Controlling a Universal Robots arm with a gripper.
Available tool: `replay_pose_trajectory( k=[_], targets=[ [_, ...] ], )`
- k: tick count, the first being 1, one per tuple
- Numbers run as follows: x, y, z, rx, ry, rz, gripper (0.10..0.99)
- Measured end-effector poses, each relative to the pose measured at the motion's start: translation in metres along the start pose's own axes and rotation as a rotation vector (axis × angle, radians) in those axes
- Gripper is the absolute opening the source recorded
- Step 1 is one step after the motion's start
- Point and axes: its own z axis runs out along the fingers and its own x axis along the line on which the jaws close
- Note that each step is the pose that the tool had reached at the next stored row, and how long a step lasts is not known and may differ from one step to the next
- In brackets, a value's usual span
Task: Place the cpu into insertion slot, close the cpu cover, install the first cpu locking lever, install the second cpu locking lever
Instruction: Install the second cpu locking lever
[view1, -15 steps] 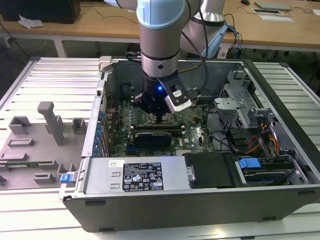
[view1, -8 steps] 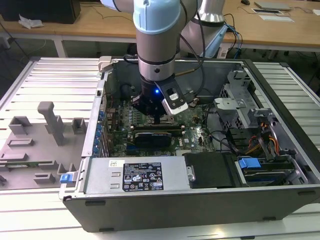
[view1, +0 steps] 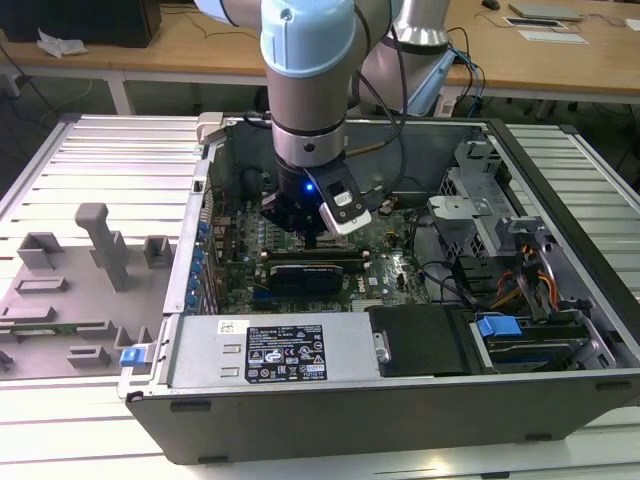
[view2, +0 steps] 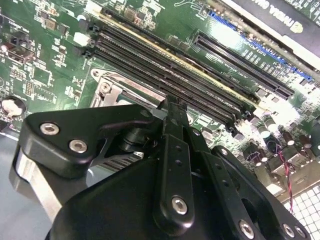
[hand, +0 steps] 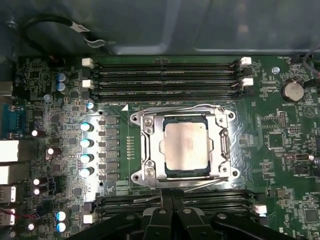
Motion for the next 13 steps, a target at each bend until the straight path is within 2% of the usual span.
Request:
replay_pose_trajectory(
  k=[5, 9, 12, 13],
  targets=[
    [0.0055, -0.0044, 0.0014, -0.040, 0.0011, 0.003, 0.106],
    [0.0123, -0.0084, 0.0032, -0.061, 0.0017, 0.004, 0.106],
    [0.0165, -0.0123, 0.0044, -0.080, 0.0022, 0.005, 0.106],
    [0.0184, -0.0132, 0.0047, -0.090, 0.0025, 0.006, 0.106]
  ],
)
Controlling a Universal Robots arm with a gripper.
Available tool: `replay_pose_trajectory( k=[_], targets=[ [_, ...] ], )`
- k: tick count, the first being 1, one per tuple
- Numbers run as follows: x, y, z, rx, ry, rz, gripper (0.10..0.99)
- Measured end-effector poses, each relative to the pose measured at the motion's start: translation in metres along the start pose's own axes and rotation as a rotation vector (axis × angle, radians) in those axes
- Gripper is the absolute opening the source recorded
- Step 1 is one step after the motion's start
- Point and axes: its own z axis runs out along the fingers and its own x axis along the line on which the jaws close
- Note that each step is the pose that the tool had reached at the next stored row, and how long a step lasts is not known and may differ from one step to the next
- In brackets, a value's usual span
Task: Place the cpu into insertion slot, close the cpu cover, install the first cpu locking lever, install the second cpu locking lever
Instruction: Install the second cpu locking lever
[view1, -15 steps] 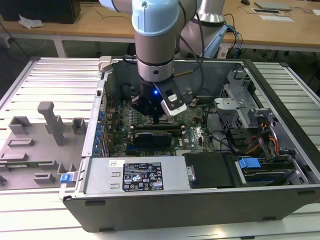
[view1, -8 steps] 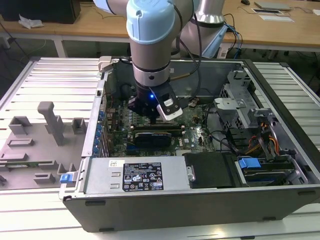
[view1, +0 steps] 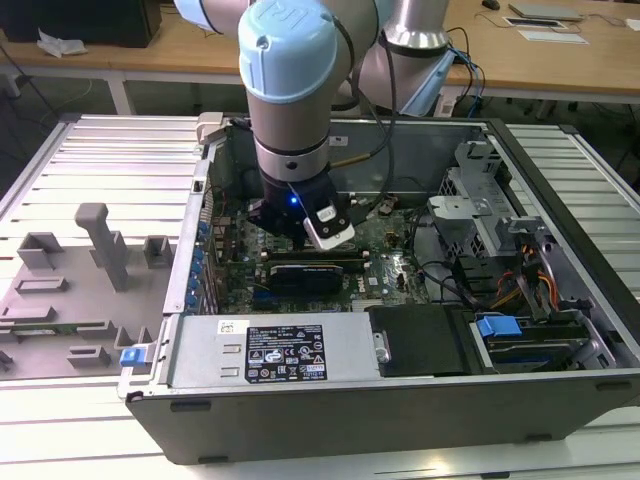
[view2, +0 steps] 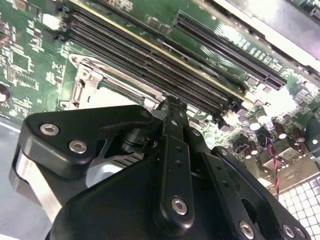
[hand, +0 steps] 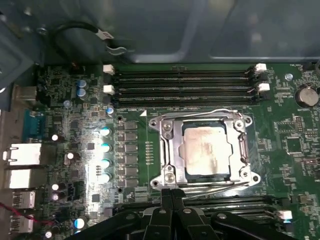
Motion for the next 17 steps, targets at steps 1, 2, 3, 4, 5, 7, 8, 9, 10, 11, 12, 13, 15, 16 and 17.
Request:
replay_pose_trajectory(
  k=[1, 2, 3, 4, 5, 7, 8, 9, 10, 11, 12, 13, 15, 16, 17],
  targets=[
    [0.0028, -0.0013, 0.0003, -0.014, 0.0004, 0.001, 0.106],
    [0.0042, -0.0026, 0.0016, -0.026, 0.0008, 0.001, 0.106],
    [0.0044, -0.0034, 0.0032, -0.032, 0.0009, 0.002, 0.106],
    [0.0046, -0.0039, 0.0051, -0.038, 0.0009, 0.003, 0.106],
    [0.0047, -0.0045, 0.0073, -0.043, 0.0012, 0.003, 0.106],
    [0.0050, -0.0055, 0.0115, -0.049, 0.0014, 0.003, 0.106],
    [0.0051, -0.0057, 0.0125, -0.050, 0.0014, 0.003, 0.106],
    [0.0052, -0.0058, 0.0133, -0.051, 0.0015, 0.003, 0.106],
    [0.0053, -0.0059, 0.0140, -0.051, 0.0015, 0.003, 0.106],
    [0.0056, -0.0059, 0.0147, -0.051, 0.0014, 0.003, 0.106],
    [0.0058, -0.0060, 0.0152, -0.051, 0.0014, 0.003, 0.106],
    [0.0060, -0.0062, 0.0161, -0.051, 0.0016, 0.003, 0.106],
    [0.0061, -0.0062, 0.0164, -0.051, 0.0016, 0.003, 0.106],
    [0.0063, -0.0062, 0.0174, -0.051, 0.0013, 0.003, 0.106],
    [0.0065, -0.0062, 0.0179, -0.051, 0.0015, 0.003, 0.106]
  ],
)
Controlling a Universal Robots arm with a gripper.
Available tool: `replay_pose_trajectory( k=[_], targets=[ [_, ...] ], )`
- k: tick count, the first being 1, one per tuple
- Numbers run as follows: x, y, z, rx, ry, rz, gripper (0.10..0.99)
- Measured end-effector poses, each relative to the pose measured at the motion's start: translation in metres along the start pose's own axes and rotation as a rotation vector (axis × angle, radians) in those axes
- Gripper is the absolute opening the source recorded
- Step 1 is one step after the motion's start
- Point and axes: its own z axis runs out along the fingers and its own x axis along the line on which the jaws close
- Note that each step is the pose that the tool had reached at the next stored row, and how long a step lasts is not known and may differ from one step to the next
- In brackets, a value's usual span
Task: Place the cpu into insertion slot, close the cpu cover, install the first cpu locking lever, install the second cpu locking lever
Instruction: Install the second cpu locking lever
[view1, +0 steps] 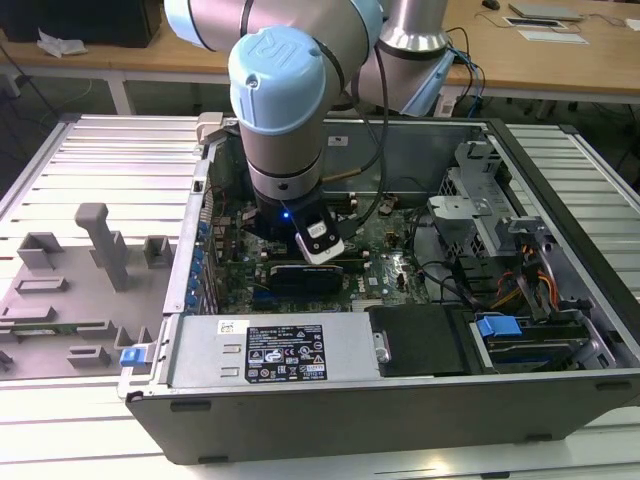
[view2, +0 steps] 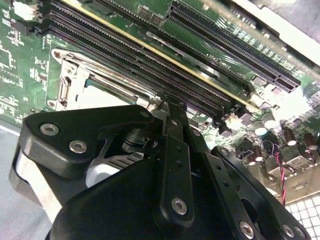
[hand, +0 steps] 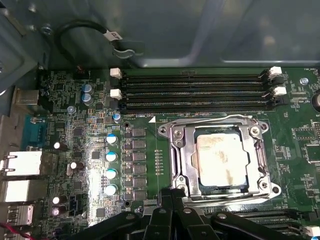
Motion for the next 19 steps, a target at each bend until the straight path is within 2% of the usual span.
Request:
replay_pose_trajectory(
  k=[3, 6, 11, 13, 16, 19],
  targets=[
    [-0.0001, 0.0003, -0.0008, 0.000, -0.0004, 0.000, 0.106],
    [-0.0004, 0.0020, -0.0066, 0.000, -0.0003, 0.000, 0.106],
    [-0.0017, 0.0085, -0.0297, 0.001, -0.0018, 0.000, 0.106],
    [-0.0029, 0.0090, -0.0309, 0.015, -0.0028, 0.000, 0.106],
    [-0.0113, 0.0093, -0.0304, 0.023, -0.0038, 0.003, 0.106],
    [-0.0249, 0.0098, -0.0294, 0.026, -0.0043, 0.004, 0.106]
  ],
)
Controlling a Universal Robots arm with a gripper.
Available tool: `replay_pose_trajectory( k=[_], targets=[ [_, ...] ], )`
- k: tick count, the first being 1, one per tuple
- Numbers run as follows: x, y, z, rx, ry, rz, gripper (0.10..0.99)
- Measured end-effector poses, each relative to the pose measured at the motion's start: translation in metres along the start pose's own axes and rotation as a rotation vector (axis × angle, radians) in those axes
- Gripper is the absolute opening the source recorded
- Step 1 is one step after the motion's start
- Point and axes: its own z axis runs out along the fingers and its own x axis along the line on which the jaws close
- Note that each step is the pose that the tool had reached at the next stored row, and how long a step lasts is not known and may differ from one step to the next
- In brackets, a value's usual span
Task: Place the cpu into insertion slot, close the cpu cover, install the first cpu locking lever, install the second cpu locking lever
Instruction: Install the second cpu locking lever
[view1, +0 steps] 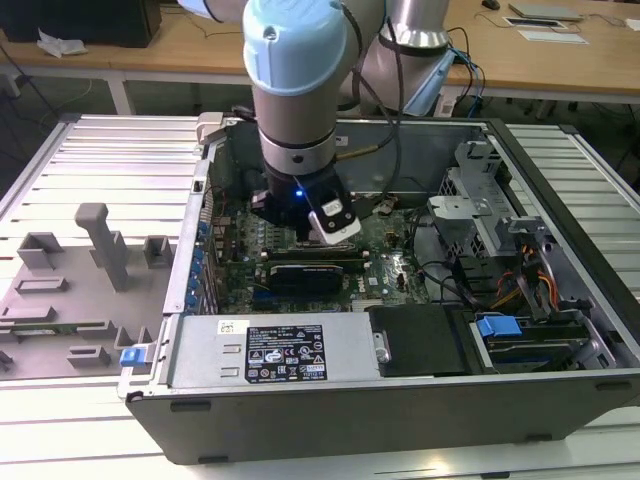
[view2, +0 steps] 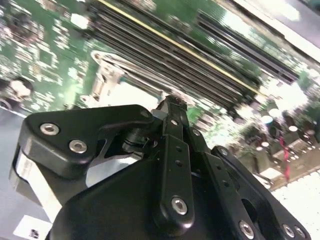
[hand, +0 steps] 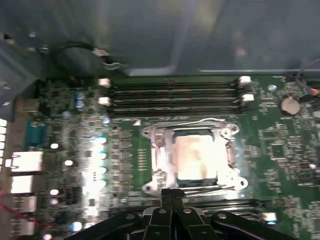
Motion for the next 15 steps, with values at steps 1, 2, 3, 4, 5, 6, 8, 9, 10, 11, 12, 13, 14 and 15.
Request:
replay_pose_trajectory(
  k=[1, 2, 3, 4, 5, 6, 8, 9, 10, 11, 12, 13, 14, 15],
  targets=[
    [-0.0056, 0.0002, 0.0003, 0.003, 0.0000, 0.000, 0.106],
    [-0.0127, 0.0008, 0.0009, 0.012, 0.0003, 0.000, 0.106],
    [-0.0150, 0.0018, 0.0013, 0.022, 0.0005, 0.000, 0.106],
    [-0.0159, 0.0032, 0.0017, 0.033, 0.0003, 0.000, 0.106],
    [-0.0168, 0.0071, 0.0028, 0.051, 0.0000, -0.002, 0.106],
    [-0.0168, 0.0137, 0.0045, 0.061, -0.0002, -0.002, 0.106],
    [-0.0165, 0.0221, 0.0066, 0.074, -0.0006, -0.004, 0.106],
    [-0.0160, 0.0315, 0.0089, 0.101, -0.0016, -0.005, 0.106],
    [-0.0158, 0.0348, 0.0098, 0.113, -0.0020, -0.006, 0.106],
    [-0.0157, 0.0382, 0.0106, 0.124, -0.0022, -0.007, 0.106],
    [-0.0156, 0.0433, 0.0120, 0.137, -0.0027, -0.008, 0.106],
    [-0.0154, 0.0475, 0.0130, 0.141, -0.0028, -0.008, 0.106],
    [-0.0153, 0.0509, 0.0139, 0.145, -0.0031, -0.008, 0.106],
    [-0.0153, 0.0565, 0.0152, 0.157, -0.0034, -0.009, 0.106]
  ],
)
